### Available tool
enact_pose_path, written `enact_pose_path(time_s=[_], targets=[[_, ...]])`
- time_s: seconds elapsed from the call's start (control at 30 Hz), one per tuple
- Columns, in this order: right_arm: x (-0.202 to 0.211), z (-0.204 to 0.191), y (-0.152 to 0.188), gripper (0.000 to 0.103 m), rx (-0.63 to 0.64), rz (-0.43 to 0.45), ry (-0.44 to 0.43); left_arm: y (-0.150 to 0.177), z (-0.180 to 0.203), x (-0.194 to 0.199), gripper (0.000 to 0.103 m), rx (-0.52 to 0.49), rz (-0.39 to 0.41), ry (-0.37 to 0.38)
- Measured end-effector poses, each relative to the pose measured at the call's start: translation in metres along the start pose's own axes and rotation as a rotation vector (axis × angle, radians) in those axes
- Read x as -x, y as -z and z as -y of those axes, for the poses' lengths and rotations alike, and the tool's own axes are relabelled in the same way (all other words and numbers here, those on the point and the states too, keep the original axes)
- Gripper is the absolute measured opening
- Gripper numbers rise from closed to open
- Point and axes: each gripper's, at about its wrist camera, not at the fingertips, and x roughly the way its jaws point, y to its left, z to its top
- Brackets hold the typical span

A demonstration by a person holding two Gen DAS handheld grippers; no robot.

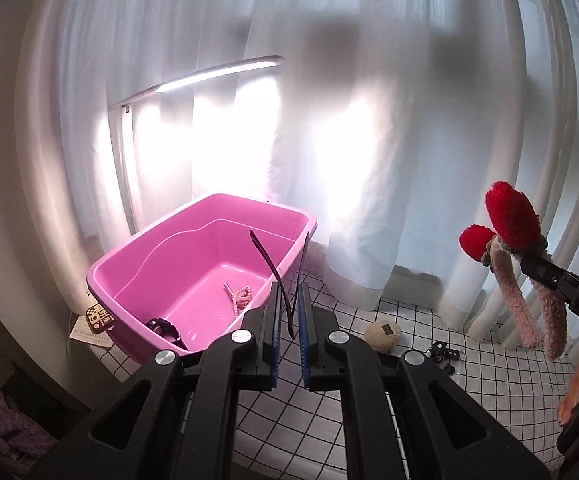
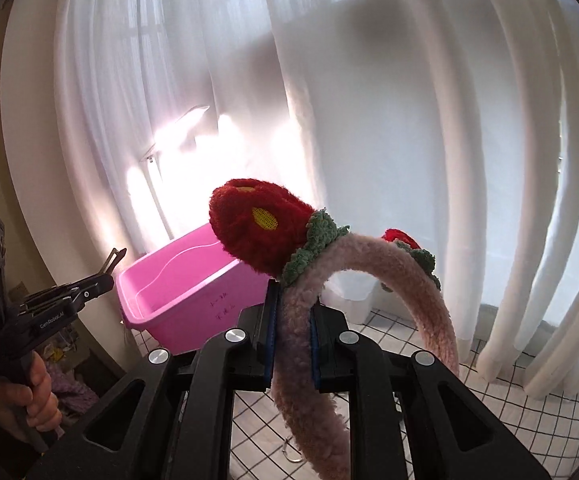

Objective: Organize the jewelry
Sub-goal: 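Carry the headband and hair clip over the pink tub with both tools, then open both tools to drop the headband and hair clip into the tub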

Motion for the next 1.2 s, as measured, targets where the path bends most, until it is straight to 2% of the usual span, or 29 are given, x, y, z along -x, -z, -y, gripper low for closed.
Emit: enact_pose_path(time_s=[0.27, 0.47, 0.6, 0.87, 0.97, 1.2], targets=[[-0.104, -0.086, -0.063, 0.013, 0.054, 0.022, -0.105, -0.052, -0.096, -0.063, 0.008, -0.011, -0.023, -0.027], [-0.181, -0.127, -0.085, 0.013, 0.109, -0.040, -0.157, -0.054, -0.140, -0.110, 0.008, 0.031, -0.095, -0.028], [-0.227, -0.149, -0.090, 0.013, 0.155, -0.114, -0.169, -0.052, -0.159, -0.138, 0.008, 0.049, -0.147, -0.039], [-0.308, -0.174, -0.077, 0.013, 0.253, -0.295, -0.176, -0.039, -0.178, -0.182, 0.008, 0.094, -0.260, -0.066], [-0.336, -0.177, -0.071, 0.013, 0.252, -0.381, -0.182, -0.035, -0.184, -0.195, 0.008, 0.107, -0.303, -0.084], [-0.381, -0.175, -0.053, 0.013, 0.243, -0.569, -0.131, -0.024, -0.191, -0.220, 0.009, 0.137, -0.428, -0.096]])
